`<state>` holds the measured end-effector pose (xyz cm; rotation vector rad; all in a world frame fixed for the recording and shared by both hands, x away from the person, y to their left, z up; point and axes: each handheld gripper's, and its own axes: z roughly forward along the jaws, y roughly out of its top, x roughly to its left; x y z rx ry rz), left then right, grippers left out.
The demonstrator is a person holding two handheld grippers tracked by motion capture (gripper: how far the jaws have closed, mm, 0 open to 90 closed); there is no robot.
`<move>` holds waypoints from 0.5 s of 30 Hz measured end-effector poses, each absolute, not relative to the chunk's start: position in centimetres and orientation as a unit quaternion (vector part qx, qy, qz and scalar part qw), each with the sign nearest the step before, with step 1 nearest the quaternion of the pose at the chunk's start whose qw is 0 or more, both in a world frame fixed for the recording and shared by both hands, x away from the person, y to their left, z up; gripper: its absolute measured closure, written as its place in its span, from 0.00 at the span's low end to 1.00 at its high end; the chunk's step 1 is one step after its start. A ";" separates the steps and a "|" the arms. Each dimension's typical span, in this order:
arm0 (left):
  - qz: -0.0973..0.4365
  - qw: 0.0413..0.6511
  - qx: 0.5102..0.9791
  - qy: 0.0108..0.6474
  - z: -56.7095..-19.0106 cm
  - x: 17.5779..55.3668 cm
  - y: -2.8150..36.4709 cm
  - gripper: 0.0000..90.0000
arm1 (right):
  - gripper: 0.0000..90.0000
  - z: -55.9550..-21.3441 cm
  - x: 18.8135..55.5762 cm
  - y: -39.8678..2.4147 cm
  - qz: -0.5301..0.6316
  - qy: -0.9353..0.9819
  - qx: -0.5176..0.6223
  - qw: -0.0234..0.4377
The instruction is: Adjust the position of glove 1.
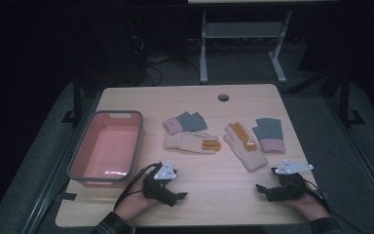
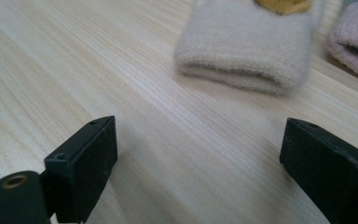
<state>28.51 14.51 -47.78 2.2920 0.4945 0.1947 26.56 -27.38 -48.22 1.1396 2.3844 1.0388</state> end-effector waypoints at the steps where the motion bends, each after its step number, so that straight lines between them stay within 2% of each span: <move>1: 0.076 0.382 0.901 0.189 -47.8 28.6 14.6 0.13 | 0.12 -48.2 26.6 -27.4 0.362 0.830 0.397 0.150; 10: 0.073 0.382 0.904 0.180 -47.7 29.0 15.3 0.14 | 0.13 -48.2 26.6 -27.4 0.362 0.831 0.394 0.150; 15: 0.076 0.383 0.902 0.183 -47.7 28.9 15.5 0.13 | 0.19 -47.8 26.6 -27.3 0.351 0.839 0.390 0.143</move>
